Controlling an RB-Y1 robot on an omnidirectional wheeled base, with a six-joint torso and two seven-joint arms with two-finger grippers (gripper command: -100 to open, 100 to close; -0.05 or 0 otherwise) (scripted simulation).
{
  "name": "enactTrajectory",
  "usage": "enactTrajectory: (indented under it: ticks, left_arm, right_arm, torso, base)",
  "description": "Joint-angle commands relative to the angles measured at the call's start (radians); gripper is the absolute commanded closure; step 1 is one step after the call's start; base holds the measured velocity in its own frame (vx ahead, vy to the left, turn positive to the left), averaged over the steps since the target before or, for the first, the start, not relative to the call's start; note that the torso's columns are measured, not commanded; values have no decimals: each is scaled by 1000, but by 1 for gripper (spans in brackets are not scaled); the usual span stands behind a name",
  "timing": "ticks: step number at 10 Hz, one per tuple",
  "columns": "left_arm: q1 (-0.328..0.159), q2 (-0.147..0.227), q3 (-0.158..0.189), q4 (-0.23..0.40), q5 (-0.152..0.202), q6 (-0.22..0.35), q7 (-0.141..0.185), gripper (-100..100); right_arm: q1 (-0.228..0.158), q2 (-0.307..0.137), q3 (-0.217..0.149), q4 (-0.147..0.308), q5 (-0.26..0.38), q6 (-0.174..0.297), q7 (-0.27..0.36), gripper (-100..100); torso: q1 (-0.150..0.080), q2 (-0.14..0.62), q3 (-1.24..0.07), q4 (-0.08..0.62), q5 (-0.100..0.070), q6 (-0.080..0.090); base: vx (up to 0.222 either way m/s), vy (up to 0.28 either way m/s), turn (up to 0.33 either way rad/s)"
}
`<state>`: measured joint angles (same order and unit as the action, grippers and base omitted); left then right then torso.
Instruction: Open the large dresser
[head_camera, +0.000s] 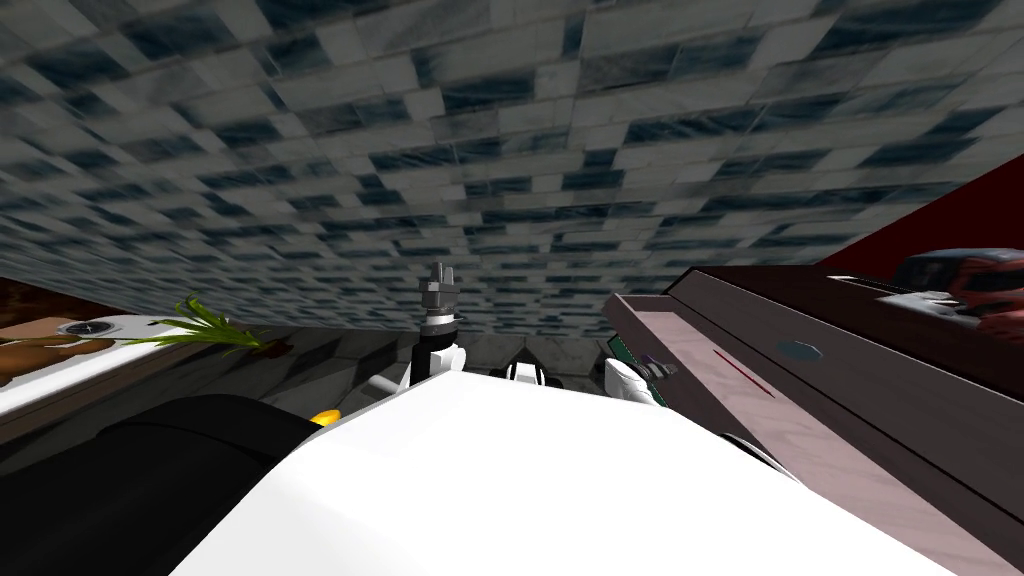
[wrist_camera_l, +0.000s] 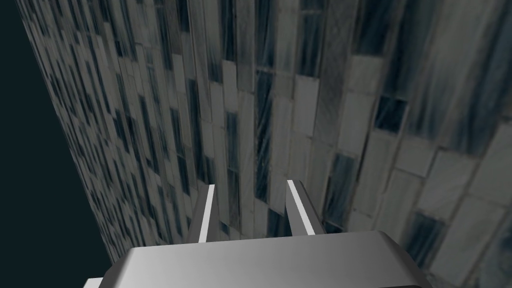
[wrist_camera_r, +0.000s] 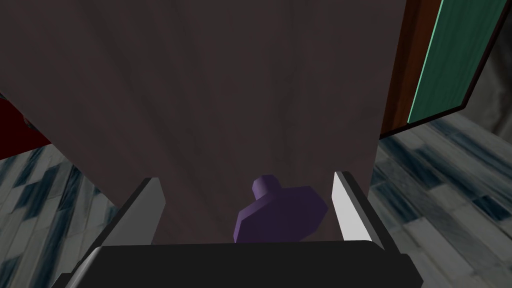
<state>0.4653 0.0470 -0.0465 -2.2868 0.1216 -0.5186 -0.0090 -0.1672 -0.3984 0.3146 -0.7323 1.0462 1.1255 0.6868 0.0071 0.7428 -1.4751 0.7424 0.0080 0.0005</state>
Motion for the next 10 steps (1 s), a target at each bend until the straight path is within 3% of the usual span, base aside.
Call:
enactTrajectory:
  ticks: [1, 2, 4, 5, 10]
  left_arm:
    - [0, 0, 0, 0, 0, 0, 0, 0]
    - [0, 0, 0, 0, 0, 0, 0, 0]
    - [0, 0, 0, 0, 0, 0, 0, 0]
    - [0, 0, 0, 0, 0, 0, 0, 0]
    - [0, 0, 0, 0, 0, 0, 0, 0]
  right_arm:
    - [-33, -23, -9, 6, -13, -15, 30, -100]
    - [-62, -46, -20, -6, -35, -32, 77, -100]
    - [-54, -32, -16, 14, -34, -40, 61, -100]
    - [-52, -29, -15, 13, -37, -43, 64, 0]
    - [-50, -26, -14, 14, -38, -45, 64, 0]
  torso:
    - [4, 2, 1, 2, 3, 0]
    - [5, 2, 1, 2, 4, 0]
    - [10, 7, 3, 5, 8, 0]
    - [8, 5, 2, 4, 6, 1]
    - [-8, -6, -2, -5, -8, 0]
  base:
    - [-33, 33, -20]
    - [-56, 51, -64]
    - [-37, 26, -5]
    - [0, 0, 0]
    - [0, 0, 0]
